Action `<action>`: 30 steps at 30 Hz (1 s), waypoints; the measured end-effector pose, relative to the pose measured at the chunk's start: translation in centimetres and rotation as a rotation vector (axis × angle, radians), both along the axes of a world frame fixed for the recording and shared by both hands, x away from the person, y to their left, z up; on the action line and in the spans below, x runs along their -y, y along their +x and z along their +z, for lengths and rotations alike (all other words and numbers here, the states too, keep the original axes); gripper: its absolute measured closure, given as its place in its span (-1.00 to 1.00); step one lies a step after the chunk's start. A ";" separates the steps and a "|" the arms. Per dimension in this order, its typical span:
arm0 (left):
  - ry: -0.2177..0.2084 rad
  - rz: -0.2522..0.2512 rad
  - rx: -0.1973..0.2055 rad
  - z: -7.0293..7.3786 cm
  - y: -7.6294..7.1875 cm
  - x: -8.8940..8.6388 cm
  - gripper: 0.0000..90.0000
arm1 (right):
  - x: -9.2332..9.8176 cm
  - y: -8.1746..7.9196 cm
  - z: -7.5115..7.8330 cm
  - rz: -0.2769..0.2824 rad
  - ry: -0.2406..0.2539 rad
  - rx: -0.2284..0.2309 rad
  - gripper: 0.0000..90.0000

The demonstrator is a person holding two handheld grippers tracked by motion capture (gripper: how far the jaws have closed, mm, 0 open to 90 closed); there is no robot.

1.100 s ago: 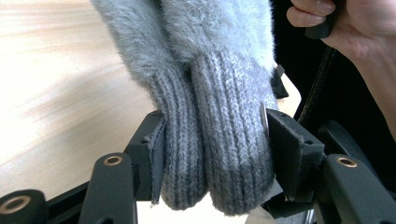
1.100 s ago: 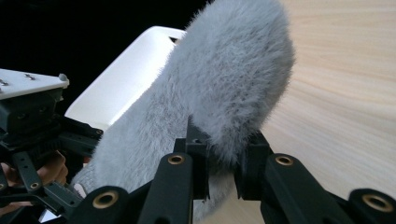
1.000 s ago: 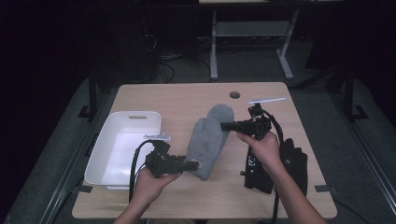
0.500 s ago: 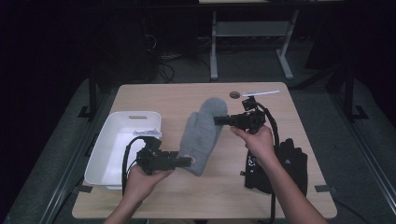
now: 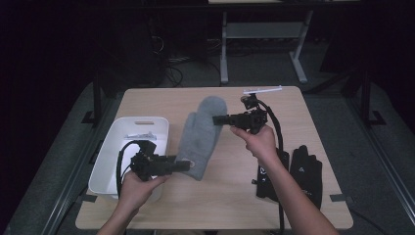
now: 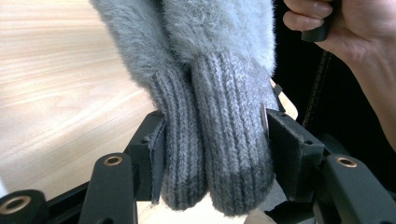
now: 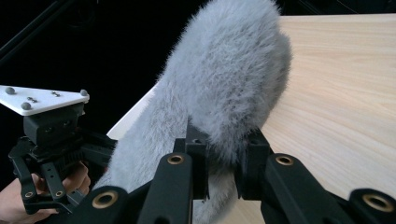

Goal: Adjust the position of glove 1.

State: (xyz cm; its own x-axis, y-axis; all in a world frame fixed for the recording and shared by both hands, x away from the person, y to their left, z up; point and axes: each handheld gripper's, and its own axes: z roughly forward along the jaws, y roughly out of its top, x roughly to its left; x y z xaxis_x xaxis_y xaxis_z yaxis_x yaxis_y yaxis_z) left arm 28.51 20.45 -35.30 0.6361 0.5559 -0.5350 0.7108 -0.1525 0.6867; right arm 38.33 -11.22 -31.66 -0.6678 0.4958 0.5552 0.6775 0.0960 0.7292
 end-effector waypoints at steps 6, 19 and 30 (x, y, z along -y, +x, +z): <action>0.001 0.012 0.007 0.4 0.1 -1.0 -0.03 | -1.2 0.5 0.6 0.014 0.032 0.003 0.72; -0.011 0.040 0.018 1.2 -0.4 -4.3 -0.01 | -4.9 1.5 1.3 0.056 0.086 -0.003 0.70; -0.021 0.085 0.029 1.7 -0.7 -6.8 -0.02 | -7.5 2.3 1.6 0.074 0.115 -0.028 0.70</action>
State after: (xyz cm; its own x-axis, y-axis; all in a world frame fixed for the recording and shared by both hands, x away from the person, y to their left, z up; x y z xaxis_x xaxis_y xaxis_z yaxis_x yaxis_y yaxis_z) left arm 27.81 27.22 -33.64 0.6023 0.5972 -0.5297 0.7006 -0.0776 0.7093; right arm 40.61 -3.76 -30.10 -0.6834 0.3781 0.6245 0.6921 0.0631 0.7191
